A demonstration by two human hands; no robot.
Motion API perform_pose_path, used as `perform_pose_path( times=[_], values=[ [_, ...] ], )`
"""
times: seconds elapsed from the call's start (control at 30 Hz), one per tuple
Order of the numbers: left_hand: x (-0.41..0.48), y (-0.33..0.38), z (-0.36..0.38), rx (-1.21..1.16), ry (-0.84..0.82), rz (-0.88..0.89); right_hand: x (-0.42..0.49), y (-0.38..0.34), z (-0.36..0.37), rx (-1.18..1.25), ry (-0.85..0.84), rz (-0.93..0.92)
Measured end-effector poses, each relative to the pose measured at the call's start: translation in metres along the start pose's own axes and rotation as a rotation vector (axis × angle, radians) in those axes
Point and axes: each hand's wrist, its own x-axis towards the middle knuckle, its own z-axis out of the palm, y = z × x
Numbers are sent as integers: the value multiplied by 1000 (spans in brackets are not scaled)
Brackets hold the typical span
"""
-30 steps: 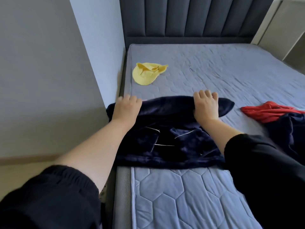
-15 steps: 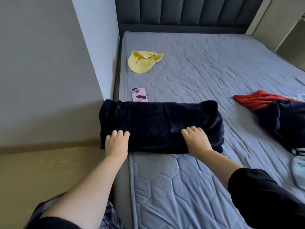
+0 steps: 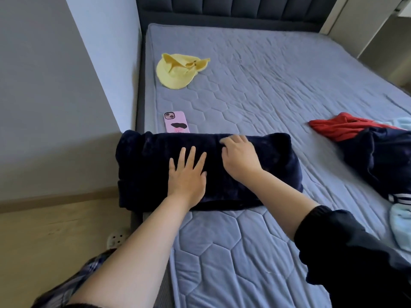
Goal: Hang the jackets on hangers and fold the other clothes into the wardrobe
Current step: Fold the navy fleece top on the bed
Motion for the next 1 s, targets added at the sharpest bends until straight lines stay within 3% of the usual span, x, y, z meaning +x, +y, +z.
perform_pose_path(
  times=[0.17,0.27,0.43,0.5,0.57,0.67,0.77,0.83,0.93,1.0],
  values=[
    [-11,-30,30,-57,-50,21,14,22,35,-183,-294,8],
    [-11,-34,39,-59,-51,26,18,78,36,-130,-283,278],
    [-9,-34,41,-78,-64,38,-4,150,33,2,-419,808],
    [-7,-35,43,-80,-65,34,-6,146,31,14,-327,886],
    [-6,-35,42,-79,-70,36,2,128,23,-74,-165,823],
    [-6,-35,40,-87,-86,38,17,80,18,-154,-5,554],
    [-4,-37,31,-197,-23,43,22,11,35,-113,-25,216],
    [-1,-44,17,-362,127,31,22,-27,50,-70,-51,85],
    [7,-65,9,-268,368,-54,26,-53,71,-19,-45,142],
    [13,-80,8,-191,267,-231,28,-60,84,39,-49,267]
  ],
)
